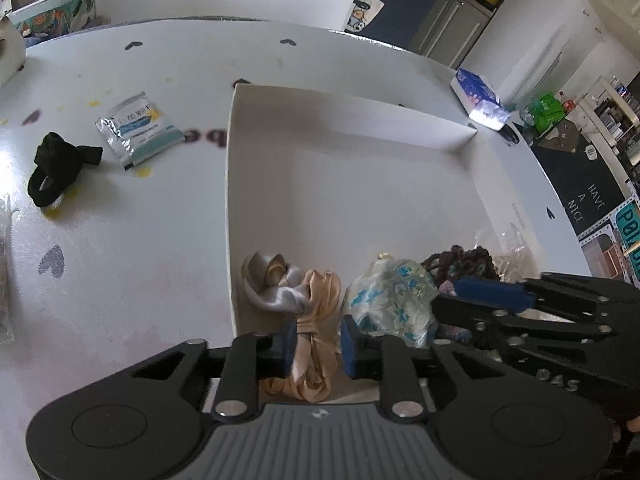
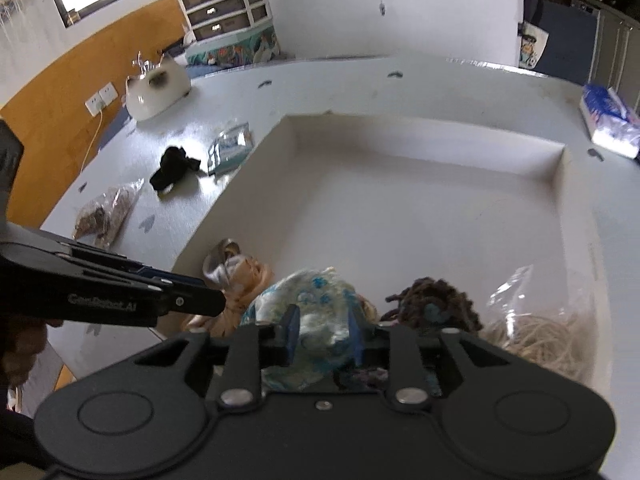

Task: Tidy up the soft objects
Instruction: 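Open both tools to drop the ribbon bow and floral pouch into the box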

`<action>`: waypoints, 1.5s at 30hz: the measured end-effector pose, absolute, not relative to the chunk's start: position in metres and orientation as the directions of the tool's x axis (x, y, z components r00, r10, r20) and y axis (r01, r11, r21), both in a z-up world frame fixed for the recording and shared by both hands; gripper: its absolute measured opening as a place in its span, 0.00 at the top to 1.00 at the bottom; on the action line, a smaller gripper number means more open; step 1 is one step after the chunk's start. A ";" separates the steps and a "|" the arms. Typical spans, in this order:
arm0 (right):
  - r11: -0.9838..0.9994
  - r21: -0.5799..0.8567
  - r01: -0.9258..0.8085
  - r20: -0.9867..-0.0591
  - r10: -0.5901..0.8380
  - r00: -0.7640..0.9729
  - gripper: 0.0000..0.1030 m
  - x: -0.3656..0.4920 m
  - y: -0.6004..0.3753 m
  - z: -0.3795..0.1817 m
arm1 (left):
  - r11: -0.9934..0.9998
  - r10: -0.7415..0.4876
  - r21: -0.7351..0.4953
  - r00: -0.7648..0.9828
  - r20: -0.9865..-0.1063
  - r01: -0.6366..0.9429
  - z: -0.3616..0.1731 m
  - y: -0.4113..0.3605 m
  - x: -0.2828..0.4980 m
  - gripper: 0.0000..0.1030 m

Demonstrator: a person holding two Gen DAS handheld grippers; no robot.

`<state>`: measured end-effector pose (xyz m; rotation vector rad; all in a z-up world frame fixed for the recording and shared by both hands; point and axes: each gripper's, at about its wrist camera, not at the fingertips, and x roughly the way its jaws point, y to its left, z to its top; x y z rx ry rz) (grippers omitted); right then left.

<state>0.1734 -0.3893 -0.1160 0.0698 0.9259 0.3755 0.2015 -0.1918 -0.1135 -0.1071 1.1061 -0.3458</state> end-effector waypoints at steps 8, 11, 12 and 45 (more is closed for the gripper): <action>0.951 0.191 -0.243 -0.731 0.303 0.612 0.50 0.158 -0.403 -0.093 | 0.947 -0.312 -0.237 0.441 -0.842 0.216 -0.104 -0.190 0.192 0.44; 0.959 0.178 -0.221 -0.728 0.280 0.626 0.41 0.153 -0.408 -0.089 | 0.948 -0.308 -0.230 0.454 -0.836 0.221 -0.100 -0.189 0.188 0.28; 0.962 0.171 -0.213 -0.728 0.269 0.631 0.39 0.151 -0.409 -0.088 | 0.949 -0.306 -0.226 0.460 -0.834 0.221 -0.099 -0.189 0.187 0.24; 0.993 0.098 -0.069 -0.700 0.118 0.705 0.00 0.123 -0.435 -0.079 | 0.972 -0.236 -0.179 0.591 -0.771 0.155 -0.080 -0.166 0.155 0.00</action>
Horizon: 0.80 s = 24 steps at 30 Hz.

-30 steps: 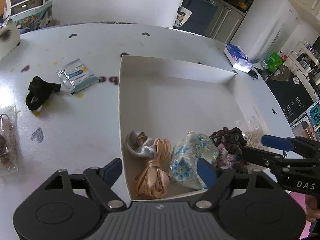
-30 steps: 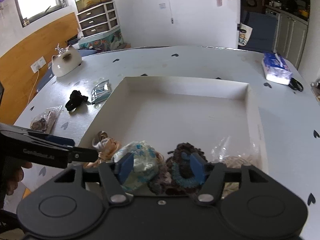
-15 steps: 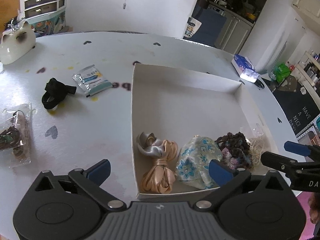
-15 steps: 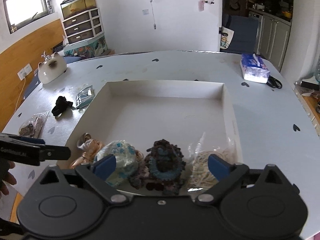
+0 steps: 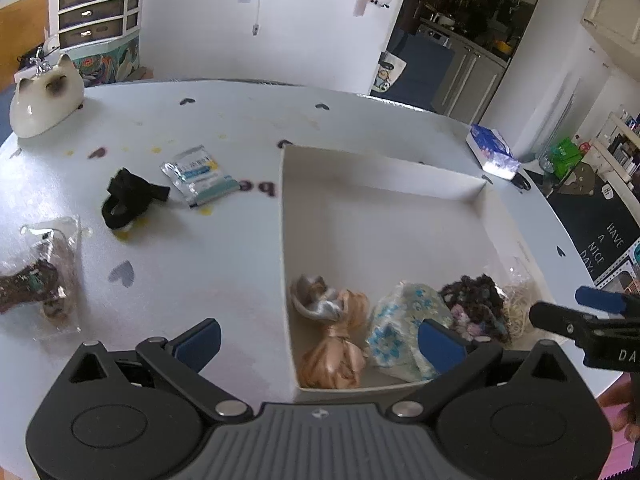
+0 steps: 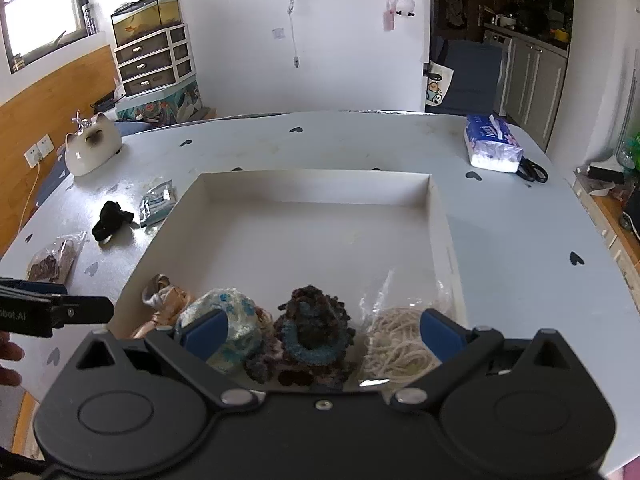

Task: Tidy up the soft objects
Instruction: 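Grasp the black fabric strap with the left tool while the right tool grasps the sachet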

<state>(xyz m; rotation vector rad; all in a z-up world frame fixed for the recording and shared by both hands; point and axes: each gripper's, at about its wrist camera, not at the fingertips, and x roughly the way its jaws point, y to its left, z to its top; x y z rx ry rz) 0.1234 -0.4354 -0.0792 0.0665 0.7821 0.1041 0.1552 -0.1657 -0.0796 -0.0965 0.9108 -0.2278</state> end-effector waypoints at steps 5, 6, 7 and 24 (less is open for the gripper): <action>0.992 0.106 -0.069 -0.701 0.123 0.703 0.00 0.126 -0.418 -0.078 | 0.970 -0.241 -0.190 0.605 -0.759 0.149 -0.076 -0.142 0.164 0.00; 0.992 0.105 -0.066 -0.700 0.121 0.704 0.00 0.127 -0.413 -0.077 | 0.970 -0.243 -0.190 0.605 -0.758 0.152 -0.076 -0.137 0.166 0.00; 0.993 0.106 -0.060 -0.699 0.118 0.706 0.00 0.128 -0.410 -0.076 | 0.969 -0.245 -0.190 0.606 -0.756 0.155 -0.074 -0.131 0.168 0.00; 0.993 0.112 -0.024 -0.682 0.095 0.725 0.00 0.172 -0.302 -0.063 | 0.958 -0.287 -0.212 0.627 -0.724 0.193 -0.062 -0.026 0.215 0.00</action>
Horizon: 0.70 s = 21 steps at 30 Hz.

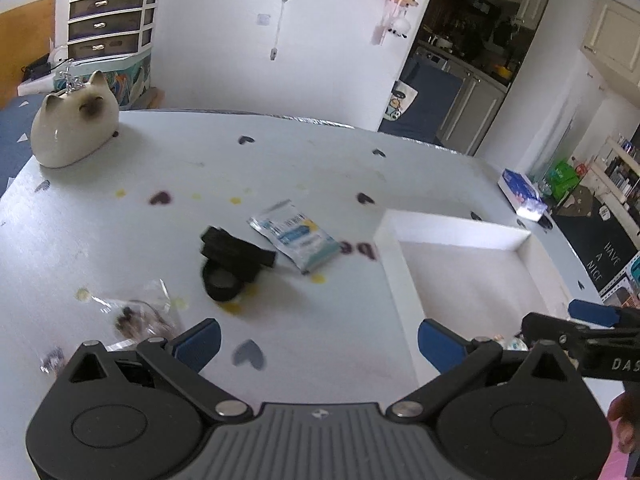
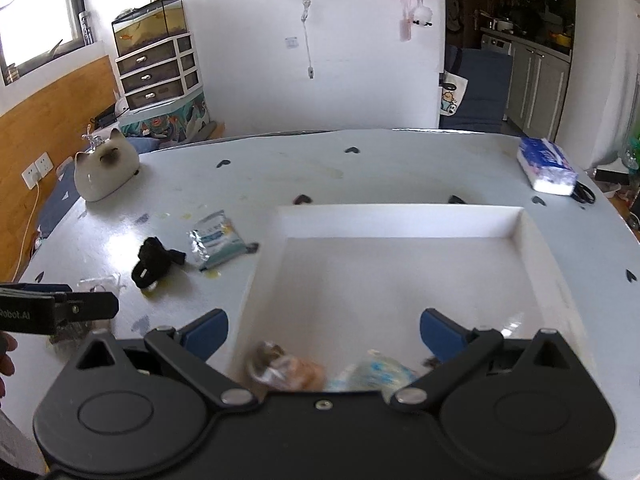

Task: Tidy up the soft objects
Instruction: 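Grasp the black fabric strap with the left tool while the right tool grasps the sachet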

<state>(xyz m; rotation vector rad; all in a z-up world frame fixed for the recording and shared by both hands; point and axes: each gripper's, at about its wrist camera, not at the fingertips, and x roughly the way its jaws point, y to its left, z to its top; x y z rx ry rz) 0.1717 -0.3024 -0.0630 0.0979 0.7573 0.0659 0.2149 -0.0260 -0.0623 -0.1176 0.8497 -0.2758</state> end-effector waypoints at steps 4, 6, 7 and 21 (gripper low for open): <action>0.994 0.105 -0.024 -0.683 0.090 0.725 0.00 0.186 -0.277 -0.063 | 0.945 -0.326 -0.257 0.631 -0.704 0.203 -0.060 -0.002 0.232 0.02; 0.995 0.100 -0.024 -0.683 0.086 0.726 0.00 0.195 -0.265 -0.063 | 0.938 -0.347 -0.279 0.624 -0.700 0.208 -0.061 0.008 0.243 0.06; 0.995 0.097 -0.025 -0.683 0.085 0.725 0.00 0.199 -0.258 -0.063 | 0.935 -0.354 -0.290 0.619 -0.701 0.205 -0.061 0.012 0.248 0.09; 0.999 0.050 -0.010 -0.679 0.041 0.733 0.13 0.265 -0.195 -0.064 | 0.762 -0.546 -0.640 0.430 -0.719 -0.103 -0.118 0.055 0.334 0.28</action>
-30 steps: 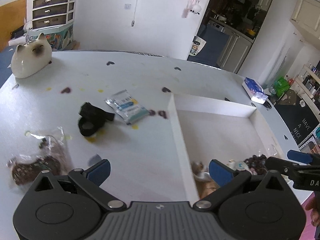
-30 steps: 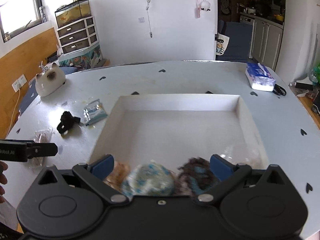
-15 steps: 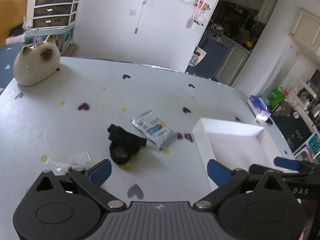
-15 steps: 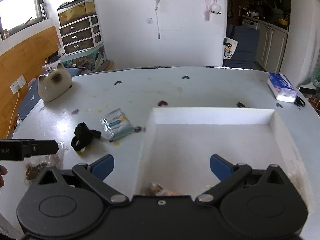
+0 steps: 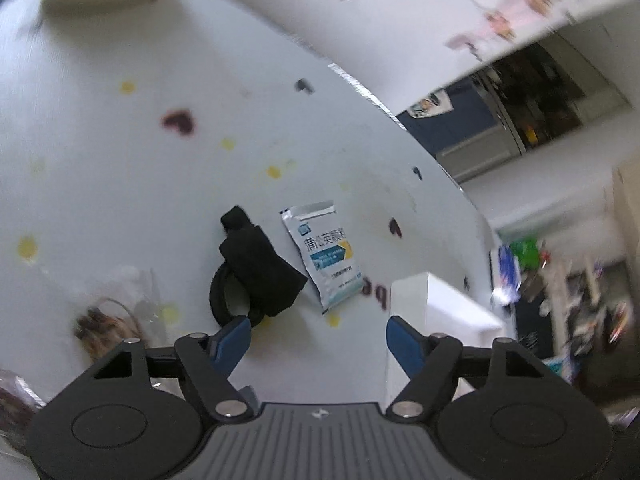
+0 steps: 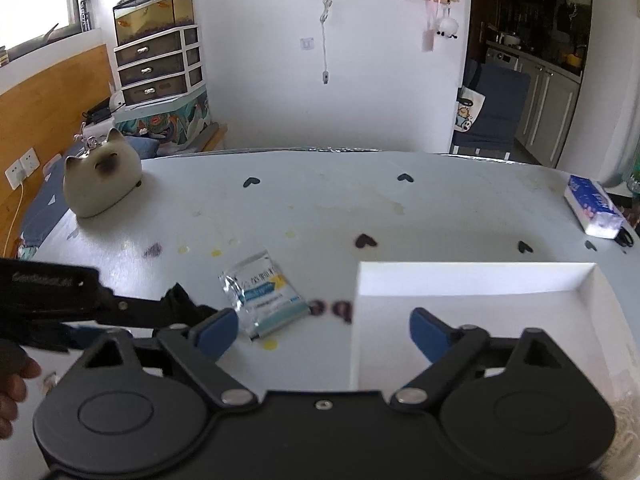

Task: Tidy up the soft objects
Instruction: 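Grasp the black fabric strap with the left tool while the right tool grasps the sachet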

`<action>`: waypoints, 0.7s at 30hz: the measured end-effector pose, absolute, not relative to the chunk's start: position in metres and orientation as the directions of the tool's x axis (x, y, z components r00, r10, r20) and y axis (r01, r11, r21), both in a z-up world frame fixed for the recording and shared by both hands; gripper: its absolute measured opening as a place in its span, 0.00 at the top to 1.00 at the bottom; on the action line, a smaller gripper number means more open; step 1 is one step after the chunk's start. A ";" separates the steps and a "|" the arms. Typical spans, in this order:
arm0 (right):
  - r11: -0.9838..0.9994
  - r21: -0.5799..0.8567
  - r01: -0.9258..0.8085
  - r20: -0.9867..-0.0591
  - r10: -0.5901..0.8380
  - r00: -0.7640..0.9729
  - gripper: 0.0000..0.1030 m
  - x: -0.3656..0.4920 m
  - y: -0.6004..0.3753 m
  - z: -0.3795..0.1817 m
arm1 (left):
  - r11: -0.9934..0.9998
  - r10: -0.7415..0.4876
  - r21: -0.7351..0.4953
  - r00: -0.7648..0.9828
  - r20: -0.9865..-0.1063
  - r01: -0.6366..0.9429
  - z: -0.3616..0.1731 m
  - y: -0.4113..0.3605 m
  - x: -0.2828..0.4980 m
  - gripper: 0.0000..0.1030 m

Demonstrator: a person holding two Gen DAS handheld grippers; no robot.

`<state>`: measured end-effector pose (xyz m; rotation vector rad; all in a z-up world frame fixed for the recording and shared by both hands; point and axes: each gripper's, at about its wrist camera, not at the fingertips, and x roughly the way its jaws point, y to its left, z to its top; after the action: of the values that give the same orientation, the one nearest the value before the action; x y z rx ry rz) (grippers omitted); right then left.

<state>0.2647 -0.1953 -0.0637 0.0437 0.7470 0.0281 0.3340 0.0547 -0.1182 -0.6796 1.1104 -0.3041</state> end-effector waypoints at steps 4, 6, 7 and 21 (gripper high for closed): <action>0.999 0.046 -0.019 -0.681 0.045 0.731 0.19 0.283 -0.188 -0.067 | 0.754 -0.528 -0.630 0.399 -0.749 -0.185 -0.134 0.058 0.350 0.28; 0.999 0.035 -0.031 -0.684 0.047 0.728 0.20 0.292 -0.184 -0.070 | 0.763 -0.512 -0.612 0.384 -0.769 -0.209 -0.141 0.058 0.357 0.28; 0.999 0.029 -0.037 -0.685 0.047 0.727 0.20 0.296 -0.182 -0.071 | 0.769 -0.501 -0.601 0.377 -0.779 -0.220 -0.145 0.058 0.360 0.28; 0.974 -0.068 -0.218 -0.754 0.093 0.650 0.26 0.359 -0.149 -0.107 | 0.958 -0.285 -0.231 0.459 -0.841 0.171 -0.141 0.035 0.385 0.38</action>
<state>0.3594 -0.1492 -0.1072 -0.1578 0.8454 0.1779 0.3851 0.0347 -0.1407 -0.1193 1.0579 -0.2817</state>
